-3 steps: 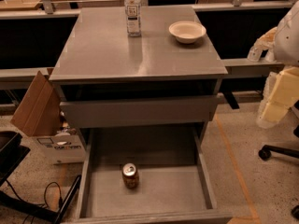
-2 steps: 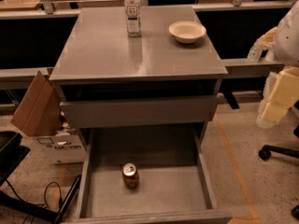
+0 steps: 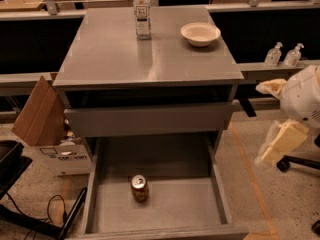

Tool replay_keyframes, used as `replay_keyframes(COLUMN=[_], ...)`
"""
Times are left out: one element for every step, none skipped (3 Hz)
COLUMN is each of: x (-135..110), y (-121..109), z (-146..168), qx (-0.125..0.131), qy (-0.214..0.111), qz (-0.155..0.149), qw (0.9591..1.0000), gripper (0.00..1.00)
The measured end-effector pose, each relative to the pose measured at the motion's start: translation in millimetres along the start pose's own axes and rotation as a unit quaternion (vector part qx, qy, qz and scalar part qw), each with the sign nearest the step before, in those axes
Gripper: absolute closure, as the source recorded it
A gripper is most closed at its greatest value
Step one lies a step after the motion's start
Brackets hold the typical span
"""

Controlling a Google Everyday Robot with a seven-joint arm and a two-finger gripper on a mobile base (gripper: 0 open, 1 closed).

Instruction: Pick orange can from middle drawer and place on counter

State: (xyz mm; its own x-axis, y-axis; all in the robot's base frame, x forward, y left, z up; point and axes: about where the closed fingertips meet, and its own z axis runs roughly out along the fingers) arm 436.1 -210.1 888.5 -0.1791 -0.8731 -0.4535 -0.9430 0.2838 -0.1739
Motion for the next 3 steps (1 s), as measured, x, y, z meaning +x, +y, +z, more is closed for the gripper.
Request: replay_keyframes(x=[17.7, 4.6, 10.3], y=[1.2, -28.0, -26.1], z=[71.2, 118.1, 152.8], qx=[-0.011, 0.02, 0.007], qy=[-0.119, -0.246, -0.276], qz=[0.016, 0.015, -0.001], qw=[0.9927, 0.969, 0.9613], gripper=[0.0, 0.0, 0.0])
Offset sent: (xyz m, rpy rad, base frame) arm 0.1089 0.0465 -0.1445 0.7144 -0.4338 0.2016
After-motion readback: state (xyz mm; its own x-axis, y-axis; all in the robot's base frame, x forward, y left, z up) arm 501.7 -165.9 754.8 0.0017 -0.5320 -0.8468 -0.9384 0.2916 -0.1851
